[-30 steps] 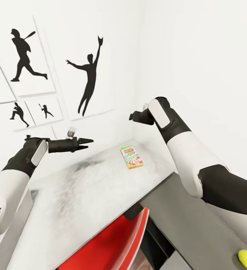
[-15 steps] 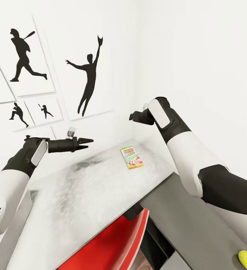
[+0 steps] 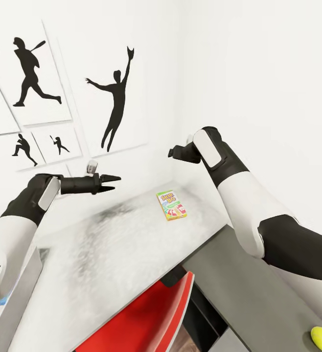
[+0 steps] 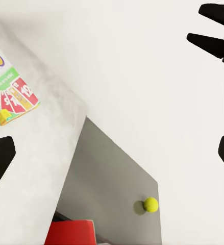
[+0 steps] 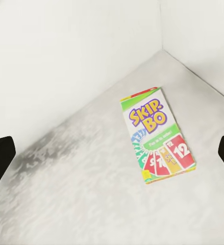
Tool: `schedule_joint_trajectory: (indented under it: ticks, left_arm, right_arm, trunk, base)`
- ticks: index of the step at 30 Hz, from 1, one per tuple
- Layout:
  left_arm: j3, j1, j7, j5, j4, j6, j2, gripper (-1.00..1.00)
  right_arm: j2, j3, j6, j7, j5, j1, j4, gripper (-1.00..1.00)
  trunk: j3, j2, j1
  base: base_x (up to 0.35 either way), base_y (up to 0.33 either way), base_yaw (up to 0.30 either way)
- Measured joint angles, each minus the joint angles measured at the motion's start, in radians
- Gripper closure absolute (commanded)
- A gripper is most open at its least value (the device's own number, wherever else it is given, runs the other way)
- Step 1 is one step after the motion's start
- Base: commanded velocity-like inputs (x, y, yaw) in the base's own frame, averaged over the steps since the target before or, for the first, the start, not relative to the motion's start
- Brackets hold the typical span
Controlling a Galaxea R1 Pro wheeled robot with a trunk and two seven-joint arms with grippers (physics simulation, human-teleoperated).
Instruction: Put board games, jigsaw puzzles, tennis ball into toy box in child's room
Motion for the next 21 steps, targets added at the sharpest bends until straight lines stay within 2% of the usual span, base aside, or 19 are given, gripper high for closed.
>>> schedule_joint_trajectory:
  ticks: [5,9,14,21]
  left_arm:
    - [0.0,-0.053,-0.001,0.002,0.021,0.005,0.001,-1.0]
    - [-0.004,-0.108,-0.001,-0.001,0.109,0.005,-0.008,-1.0]
    - [-0.006,-0.128,-0.004,-0.004,0.164,0.005,-0.02,-1.0]
    - [-0.007,-0.132,-0.005,-0.004,0.176,0.005,-0.023,-1.0]
  right_arm:
    - [0.0,0.001,0.0,0.002,-0.002,0.0,0.0,-1.0]
    - [0.0,0.001,0.001,0.003,-0.018,0.0,0.003,-1.0]
    - [0.0,0.001,0.001,0.004,-0.026,0.0,0.008,-1.0]
    - [0.0,0.002,0.0,0.001,-0.027,-0.001,0.019,-1.0]
  trunk:
    - [-0.004,0.0,0.0]
    - [-0.01,0.0,0.0]
    - [-0.018,0.0,0.0]
    - [-0.029,0.0,0.0]
  base:
    - [0.0,0.0,0.03]
    - [0.0,0.0,0.008]
    - [0.0,0.0,0.001]
    - [0.0,0.0,0.015]
